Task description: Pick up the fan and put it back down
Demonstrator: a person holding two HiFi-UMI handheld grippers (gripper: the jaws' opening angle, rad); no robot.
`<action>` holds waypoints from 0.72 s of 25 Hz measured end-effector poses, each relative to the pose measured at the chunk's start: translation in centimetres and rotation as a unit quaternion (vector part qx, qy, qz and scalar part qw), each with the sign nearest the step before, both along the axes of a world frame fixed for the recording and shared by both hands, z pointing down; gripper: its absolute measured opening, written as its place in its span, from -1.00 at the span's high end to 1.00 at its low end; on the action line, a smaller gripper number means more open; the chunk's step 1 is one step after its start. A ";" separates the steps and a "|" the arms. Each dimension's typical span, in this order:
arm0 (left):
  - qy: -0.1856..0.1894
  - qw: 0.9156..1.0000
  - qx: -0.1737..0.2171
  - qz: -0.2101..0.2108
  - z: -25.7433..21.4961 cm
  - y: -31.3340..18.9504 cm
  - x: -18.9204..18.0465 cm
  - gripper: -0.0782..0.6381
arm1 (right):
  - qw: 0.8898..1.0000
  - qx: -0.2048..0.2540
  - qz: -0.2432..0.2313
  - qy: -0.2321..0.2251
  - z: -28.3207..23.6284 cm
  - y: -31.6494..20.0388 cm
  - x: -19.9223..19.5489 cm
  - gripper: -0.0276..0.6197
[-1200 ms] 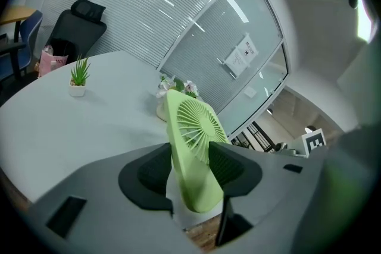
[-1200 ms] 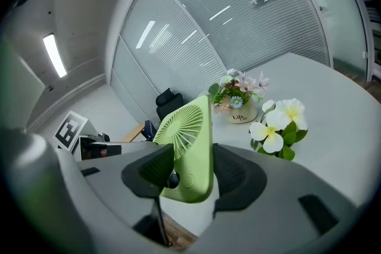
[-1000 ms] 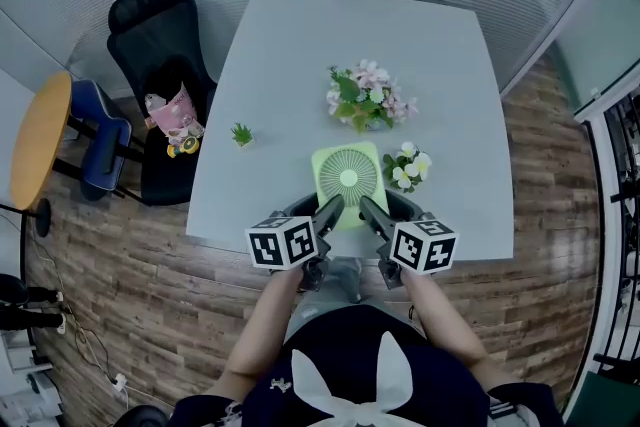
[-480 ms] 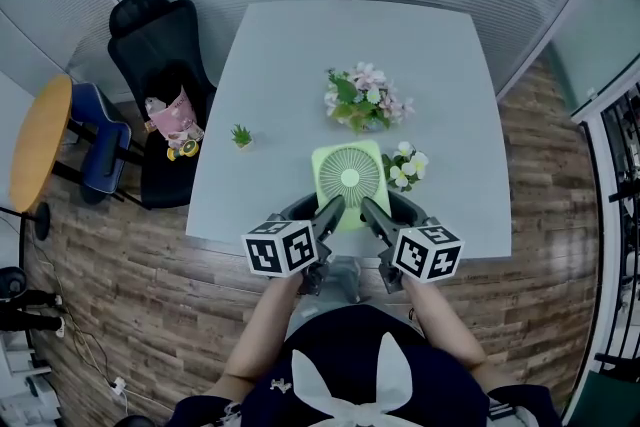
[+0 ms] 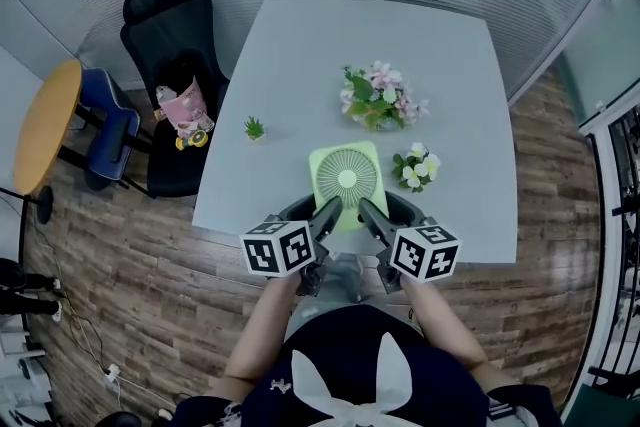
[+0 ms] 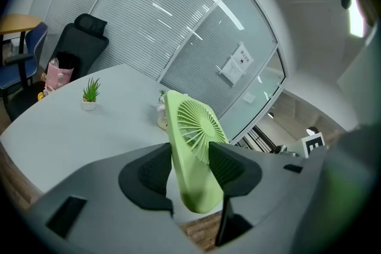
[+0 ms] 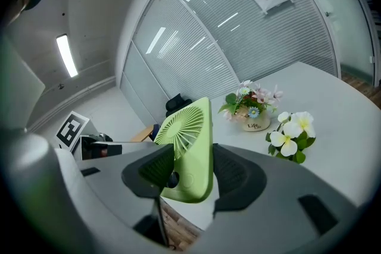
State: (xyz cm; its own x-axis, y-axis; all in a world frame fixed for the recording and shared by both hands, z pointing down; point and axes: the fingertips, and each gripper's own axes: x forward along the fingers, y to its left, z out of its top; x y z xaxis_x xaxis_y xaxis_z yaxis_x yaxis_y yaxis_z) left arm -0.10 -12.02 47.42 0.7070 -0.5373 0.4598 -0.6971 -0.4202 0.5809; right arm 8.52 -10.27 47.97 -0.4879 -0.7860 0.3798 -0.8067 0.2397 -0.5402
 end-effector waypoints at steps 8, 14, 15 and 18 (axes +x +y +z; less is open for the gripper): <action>-0.001 0.999 -0.003 -0.044 0.2 -0.3 -3.5 0.20 | 0.999 0.000 -0.041 0.001 0.2 -1.1 -3.4 0.28; 0.000 0.997 -0.004 -0.071 0.3 -0.6 -5.9 0.20 | 0.998 0.002 -0.068 0.005 0.2 -1.8 -5.7 0.28; 0.000 0.997 -0.004 -0.074 0.3 -0.6 -6.2 0.20 | 0.997 0.003 -0.071 0.006 0.2 -1.9 -6.0 0.28; 0.001 0.996 -0.002 -0.084 0.1 -0.7 -6.7 0.20 | 0.997 0.004 -0.079 0.004 0.1 -2.2 -6.6 0.27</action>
